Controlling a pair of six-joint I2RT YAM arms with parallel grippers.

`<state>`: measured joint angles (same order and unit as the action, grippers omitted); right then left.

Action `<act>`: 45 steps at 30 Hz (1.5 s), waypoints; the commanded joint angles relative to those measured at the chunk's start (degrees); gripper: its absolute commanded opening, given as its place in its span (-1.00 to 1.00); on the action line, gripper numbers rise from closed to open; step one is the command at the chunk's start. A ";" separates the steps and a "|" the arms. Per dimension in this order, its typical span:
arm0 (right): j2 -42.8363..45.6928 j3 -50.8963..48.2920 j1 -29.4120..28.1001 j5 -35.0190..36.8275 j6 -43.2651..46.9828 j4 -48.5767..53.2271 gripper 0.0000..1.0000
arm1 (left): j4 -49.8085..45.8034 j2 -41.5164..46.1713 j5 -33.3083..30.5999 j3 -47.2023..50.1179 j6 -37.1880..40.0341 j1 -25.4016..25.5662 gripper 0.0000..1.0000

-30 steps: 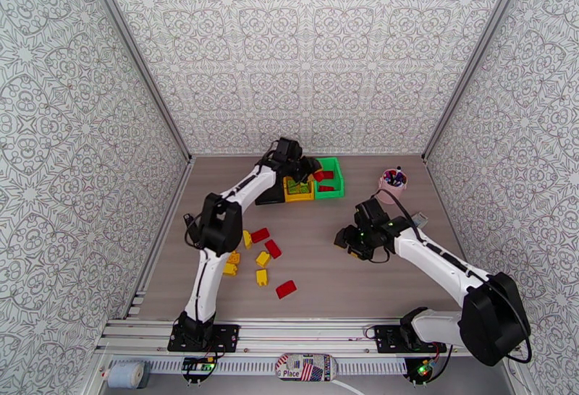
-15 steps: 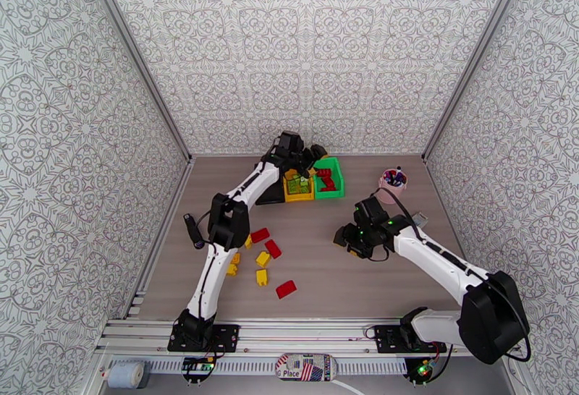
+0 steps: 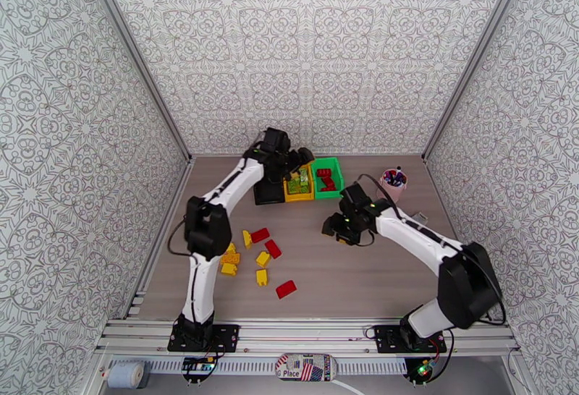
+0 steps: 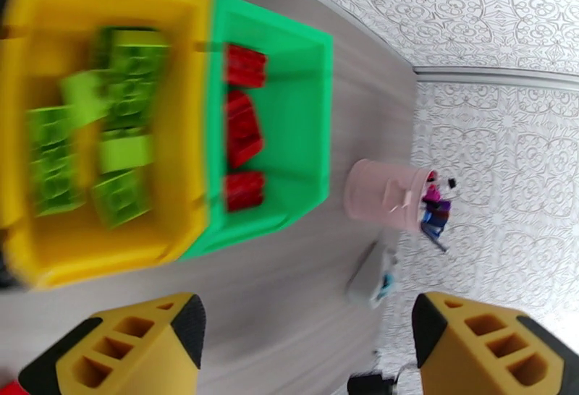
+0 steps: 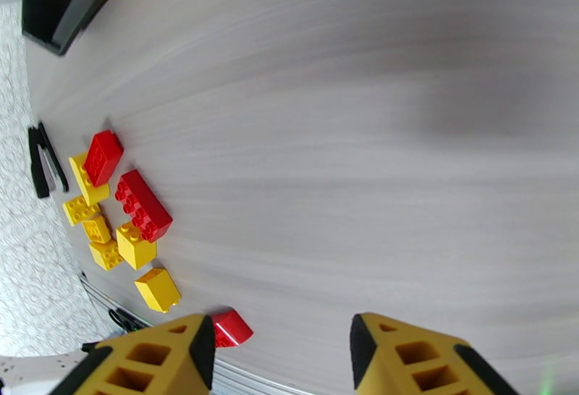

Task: Sort the legos into containers by color

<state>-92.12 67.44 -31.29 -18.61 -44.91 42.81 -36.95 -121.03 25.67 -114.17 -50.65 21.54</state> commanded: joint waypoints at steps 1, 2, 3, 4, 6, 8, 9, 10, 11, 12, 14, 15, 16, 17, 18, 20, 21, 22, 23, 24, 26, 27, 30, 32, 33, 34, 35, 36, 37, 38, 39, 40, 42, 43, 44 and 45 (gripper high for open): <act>-5.26 7.09 -4.04 1.59 3.98 3.86 0.10 | -5.90 7.06 -4.95 8.06 5.95 -3.03 0.66; -7.40 9.60 -5.44 2.08 4.77 5.14 0.10 | -5.66 9.43 -5.49 11.44 6.05 -4.11 0.67; -9.66 12.24 -6.78 2.46 5.68 6.39 0.10 | -5.07 11.94 -5.85 15.01 6.01 -5.52 0.68; -11.64 14.59 -7.97 2.76 6.36 7.42 0.11 | -4.61 14.15 -6.09 18.12 5.96 -6.72 0.68; -16.60 20.75 -10.65 3.51 7.95 10.13 0.12 | -3.71 18.98 -6.32 25.15 5.59 -9.75 0.69; -21.60 27.10 -12.98 4.05 9.56 12.82 0.13 | -3.07 23.76 -6.59 31.28 5.48 -12.64 0.70; -23.99 30.21 -13.98 4.46 10.18 14.11 0.14 | -3.05 25.74 -6.70 33.77 5.48 -13.71 0.71; -26.69 33.86 -15.00 4.85 10.78 15.70 0.14 | -3.17 27.98 -6.80 36.45 5.61 -15.16 0.71; -29.41 37.24 -15.93 5.06 11.33 17.25 0.15 | -3.46 29.78 -7.00 38.81 5.82 -16.30 0.71; -31.67 40.68 -16.67 5.22 11.78 18.43 0.16 | -3.86 31.59 -7.10 40.93 6.04 -17.29 0.73; -36.45 48.38 -18.42 6.20 12.84 21.41 0.17 | -4.85 35.29 -7.21 45.19 6.59 -19.14 0.75; -38.67 51.75 -18.95 6.57 13.15 22.73 0.17 | -5.37 36.69 -7.15 47.05 6.78 -19.92 0.75; -41.18 55.60 -19.57 6.94 13.51 24.13 0.18 | -5.70 38.27 -7.12 49.22 6.88 -20.54 0.76; -43.54 59.12 -20.11 7.15 13.82 25.45 0.18 | -5.99 39.80 -6.89 50.93 7.12 -21.07 0.77; -45.71 62.87 -20.52 7.42 14.09 26.75 0.18 | -6.63 41.09 -6.74 52.54 7.36 -21.47 0.77; -49.86 69.27 -21.26 8.09 14.44 29.31 0.19 | -7.72 43.43 -6.69 54.79 7.88 -21.67 0.76; -52.04 72.48 -21.62 8.67 14.60 31.00 0.19 | -8.31 44.48 -6.70 55.78 8.13 -21.76 0.77; -53.84 75.28 -21.88 9.29 14.76 32.40 0.19 | -8.72 45.50 -6.79 56.62 8.20 -21.84 0.77; -55.65 78.08 -22.08 9.62 14.86 33.75 0.19 | -9.17 46.60 -6.80 57.54 8.28 -22.06 0.77; -57.11 79.69 -22.32 9.78 14.87 34.66 0.19 | -9.45 47.60 -6.71 58.48 8.29 -22.37 0.78; -58.43 80.50 -22.50 10.16 14.92 35.00 0.19 | -9.85 49.18 -6.36 59.94 8.27 -23.15 0.78; -58.68 80.19 -22.67 10.43 14.93 34.90 0.19 | -10.19 49.92 -6.20 60.52 8.42 -23.57 0.79; -58.71 78.55 -23.10 11.67 15.09 34.71 0.19 | -11.10 51.39 -5.76 61.84 9.05 -24.54 0.79; -58.58 77.32 -23.42 12.24 15.28 34.45 0.19 | -11.48 52.04 -5.65 62.52 9.47 -25.15 0.79; -58.54 76.98 -23.54 12.73 15.38 34.45 0.18 | -11.61 52.19 -5.62 62.74 9.62 -25.50 0.79; -58.68 76.56 -23.64 13.07 15.54 34.55 0.17 | -11.65 52.34 -5.41 62.97 9.71 -25.76 0.79; -58.75 76.19 -23.86 13.47 15.63 34.67 0.14 | -11.66 52.37 -5.24 63.19 9.70 -26.05 0.79; -58.78 75.65 -23.97 14.02 15.72 34.71 0.12 | -11.59 52.46 -5.20 63.37 9.70 -26.19 0.79; -58.78 75.16 -24.08 14.53 15.72 34.84 0.11 | -11.54 52.43 -5.16 63.37 9.61 -26.14 0.79; -58.63 75.12 -24.21 14.98 15.79 34.97 0.09 | -11.47 52.46 -5.09 63.42 9.52 -26.20 0.79; -58.47 72.98 -24.27 15.68 15.80 34.91 0.08 | -11.18 52.38 -5.00 63.46 9.37 -26.20 0.79; -58.17 72.16 -24.42 16.28 15.70 34.89 0.06 | -11.06 52.39 -4.93 63.51 9.22 -26.13 0.79; -57.24 70.09 -24.52 17.47 15.51 34.45 0.02 | -10.88 52.15 -4.87 63.46 9.17 -26.19 0.80; -56.74 68.97 -24.52 17.84 15.34 34.06 0.01 | -10.79 52.07 -4.88 63.46 9.08 -26.18 0.80; -56.25 67.97 -24.52 18.15 15.34 33.53 -0.01 | -10.69 52.02 -4.92 63.48 9.00 -26.20 0.80; -55.73 67.20 -24.53 18.46 15.24 33.21 -0.03 | -10.56 51.92 -4.83 63.54 8.91 -26.15 0.79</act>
<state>-148.59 137.93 -55.46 -2.87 -29.65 75.18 -47.37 -69.43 19.86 -51.13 -41.95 -4.10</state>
